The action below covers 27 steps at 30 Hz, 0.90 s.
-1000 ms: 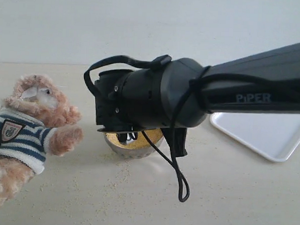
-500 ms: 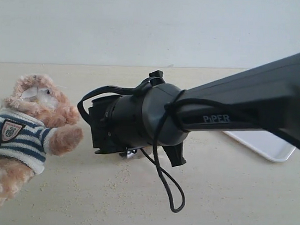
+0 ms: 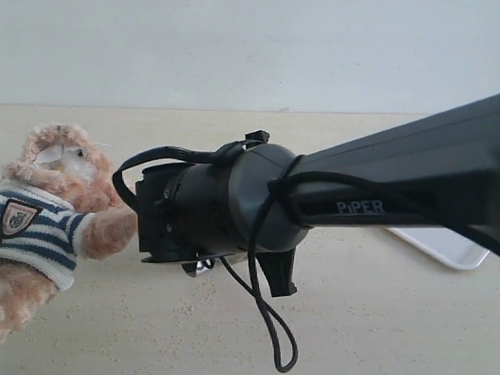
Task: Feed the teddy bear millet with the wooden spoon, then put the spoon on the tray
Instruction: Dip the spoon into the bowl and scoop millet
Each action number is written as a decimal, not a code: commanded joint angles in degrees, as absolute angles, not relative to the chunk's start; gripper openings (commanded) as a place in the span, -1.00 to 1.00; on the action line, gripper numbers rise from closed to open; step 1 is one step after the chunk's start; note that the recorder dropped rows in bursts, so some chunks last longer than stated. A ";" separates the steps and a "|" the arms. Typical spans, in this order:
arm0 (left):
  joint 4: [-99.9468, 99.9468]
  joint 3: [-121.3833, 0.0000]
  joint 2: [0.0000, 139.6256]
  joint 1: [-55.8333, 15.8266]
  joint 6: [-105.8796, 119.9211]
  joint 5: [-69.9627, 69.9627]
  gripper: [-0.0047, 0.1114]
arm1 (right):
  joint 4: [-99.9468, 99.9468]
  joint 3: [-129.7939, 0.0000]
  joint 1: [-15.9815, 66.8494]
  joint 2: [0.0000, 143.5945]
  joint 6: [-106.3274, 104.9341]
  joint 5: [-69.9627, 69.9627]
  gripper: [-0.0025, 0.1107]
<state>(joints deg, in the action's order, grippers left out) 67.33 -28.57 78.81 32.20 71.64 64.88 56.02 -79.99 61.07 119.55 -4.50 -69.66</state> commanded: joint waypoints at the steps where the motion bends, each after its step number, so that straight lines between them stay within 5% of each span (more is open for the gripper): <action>1: 68.70 -28.92 78.77 32.37 71.60 65.81 -0.83 | 53.05 -80.31 60.99 117.44 -3.98 -69.96 -0.96; 27: 68.70 -28.92 78.77 32.37 71.60 65.81 -0.83 | 29.15 -88.68 52.97 112.84 -3.96 -69.96 -0.96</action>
<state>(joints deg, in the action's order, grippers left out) 67.33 -28.57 78.81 32.20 71.64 64.88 30.42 -88.38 54.20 115.78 -4.50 -69.63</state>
